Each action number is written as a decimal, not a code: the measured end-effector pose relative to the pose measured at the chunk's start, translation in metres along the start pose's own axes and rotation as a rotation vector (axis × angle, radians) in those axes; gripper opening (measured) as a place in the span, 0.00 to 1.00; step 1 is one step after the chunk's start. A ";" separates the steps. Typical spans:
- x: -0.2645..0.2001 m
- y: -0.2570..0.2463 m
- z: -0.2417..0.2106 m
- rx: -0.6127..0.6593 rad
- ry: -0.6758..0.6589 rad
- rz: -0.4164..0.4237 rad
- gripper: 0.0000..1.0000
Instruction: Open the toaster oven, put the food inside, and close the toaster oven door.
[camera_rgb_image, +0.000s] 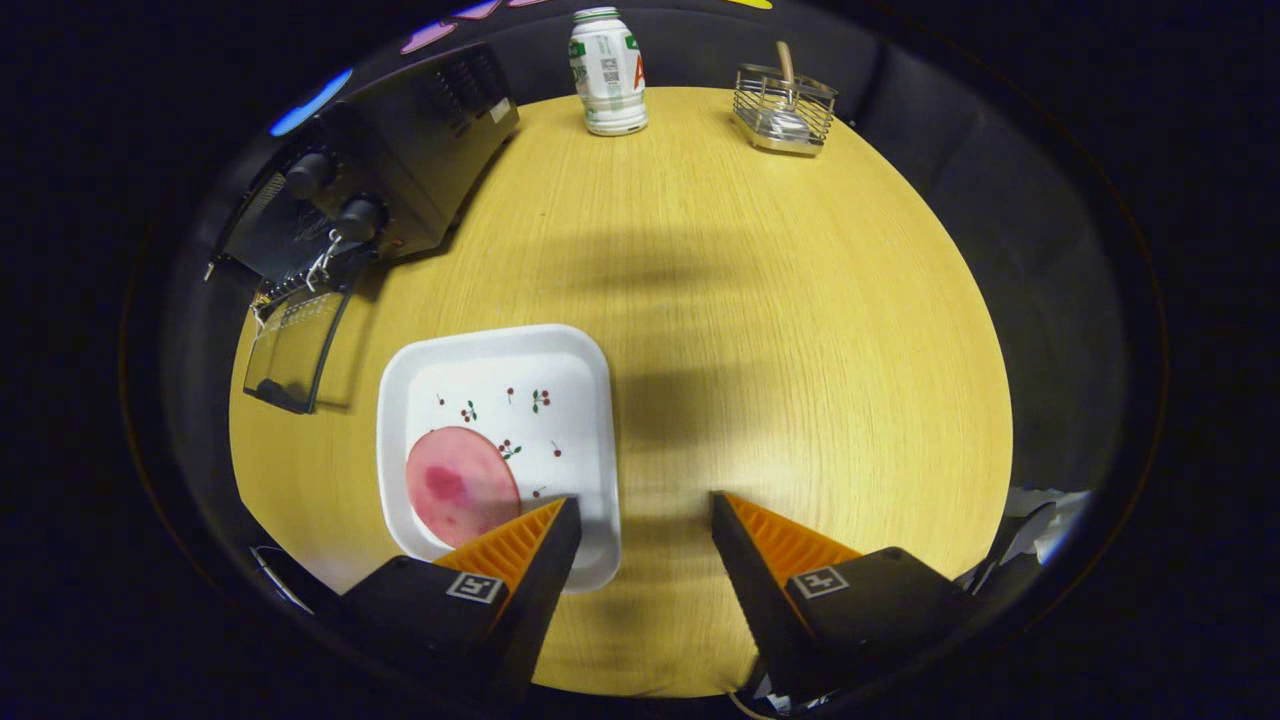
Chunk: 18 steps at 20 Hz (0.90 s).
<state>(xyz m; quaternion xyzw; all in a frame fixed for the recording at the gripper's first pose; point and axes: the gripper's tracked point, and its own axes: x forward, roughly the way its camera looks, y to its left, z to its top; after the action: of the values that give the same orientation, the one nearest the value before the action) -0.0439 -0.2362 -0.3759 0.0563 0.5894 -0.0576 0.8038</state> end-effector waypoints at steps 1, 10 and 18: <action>0.000 -0.004 0.001 0.000 0.004 -0.010 0.74; 0.001 0.006 -0.004 0.020 0.070 0.091 0.13; 0.000 0.012 -0.009 0.129 0.070 0.260 0.06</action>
<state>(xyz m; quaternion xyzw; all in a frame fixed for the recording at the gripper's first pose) -0.0506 -0.2232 -0.3780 0.1857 0.5998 0.0113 0.7782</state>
